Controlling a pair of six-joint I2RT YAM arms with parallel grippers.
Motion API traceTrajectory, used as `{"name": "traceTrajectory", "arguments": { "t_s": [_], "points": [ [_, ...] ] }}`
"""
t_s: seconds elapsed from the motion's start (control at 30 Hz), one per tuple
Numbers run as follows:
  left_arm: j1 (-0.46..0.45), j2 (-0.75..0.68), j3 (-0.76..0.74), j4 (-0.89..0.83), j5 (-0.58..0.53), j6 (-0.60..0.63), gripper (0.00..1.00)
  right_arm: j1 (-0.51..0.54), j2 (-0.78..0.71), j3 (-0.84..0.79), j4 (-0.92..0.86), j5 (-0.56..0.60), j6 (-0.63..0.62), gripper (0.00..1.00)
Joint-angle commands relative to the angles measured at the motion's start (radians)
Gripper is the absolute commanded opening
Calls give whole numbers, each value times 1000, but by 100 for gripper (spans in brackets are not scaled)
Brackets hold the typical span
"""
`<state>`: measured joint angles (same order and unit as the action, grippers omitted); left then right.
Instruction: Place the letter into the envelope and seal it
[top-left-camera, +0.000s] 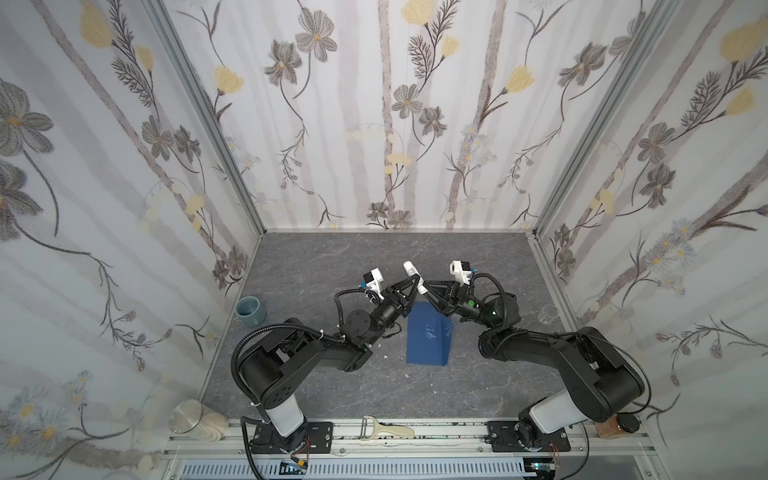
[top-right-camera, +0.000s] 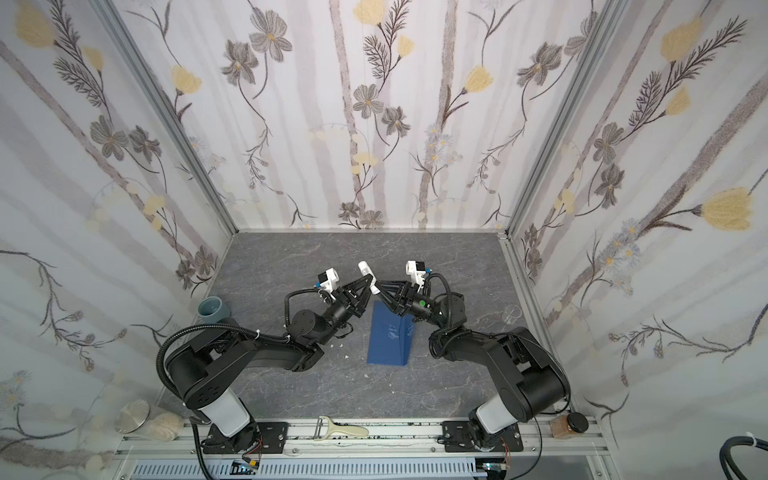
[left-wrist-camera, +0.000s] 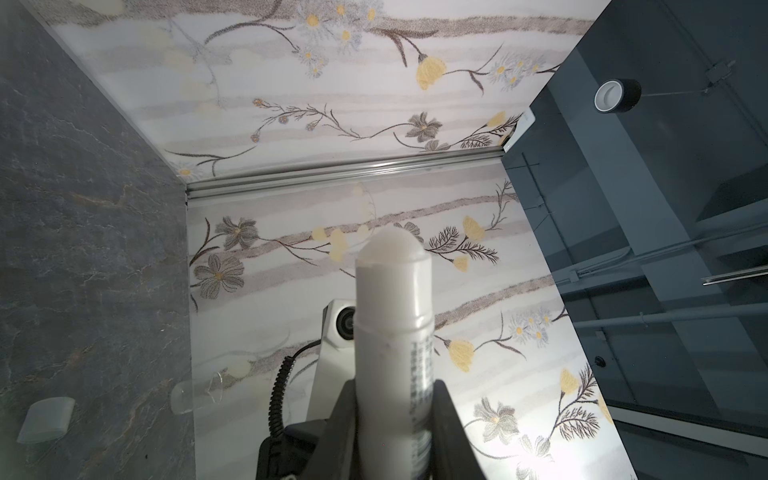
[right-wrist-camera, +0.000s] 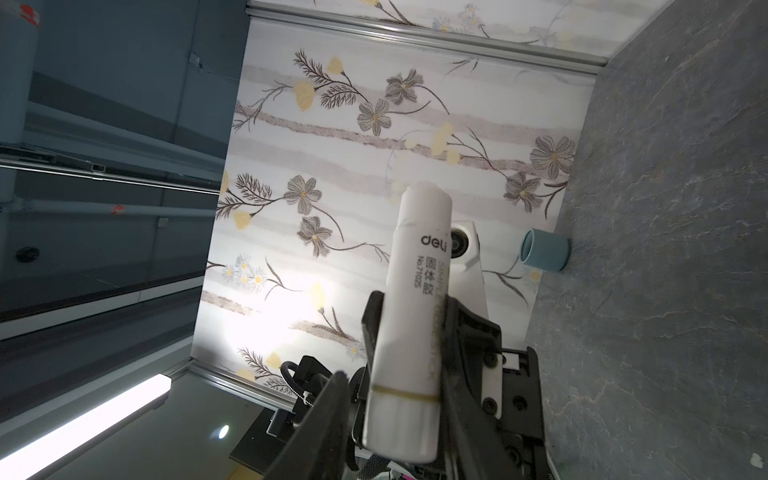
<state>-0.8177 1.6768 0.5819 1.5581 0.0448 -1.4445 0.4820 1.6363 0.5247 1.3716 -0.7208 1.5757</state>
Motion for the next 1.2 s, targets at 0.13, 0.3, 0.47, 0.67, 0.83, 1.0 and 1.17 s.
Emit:
{"name": "traceTrajectory", "arguments": {
  "t_s": [0.13,0.3,0.47,0.67,0.83,1.0,1.17],
  "points": [
    [3,-101,-15,-236,64,-37,0,31,-289,142,-942,410,-678,43],
    [10,-161,4,-407,31,-75,0,202,-439,210,-1250,856,-1044,44],
    [15,-208,55,-575,20,-71,0,329,-485,193,-1313,1044,-1242,44],
    [20,-230,99,-683,27,-46,0,473,-436,221,-1330,1173,-1395,44],
    [20,-234,112,-707,34,-41,0,502,-383,262,-1310,1204,-1441,44],
    [20,-235,116,-711,40,-39,0,503,-361,281,-1273,1212,-1467,43],
    [20,-235,122,-711,46,-39,0,503,-341,295,-1261,1195,-1488,41]
  ]
}}
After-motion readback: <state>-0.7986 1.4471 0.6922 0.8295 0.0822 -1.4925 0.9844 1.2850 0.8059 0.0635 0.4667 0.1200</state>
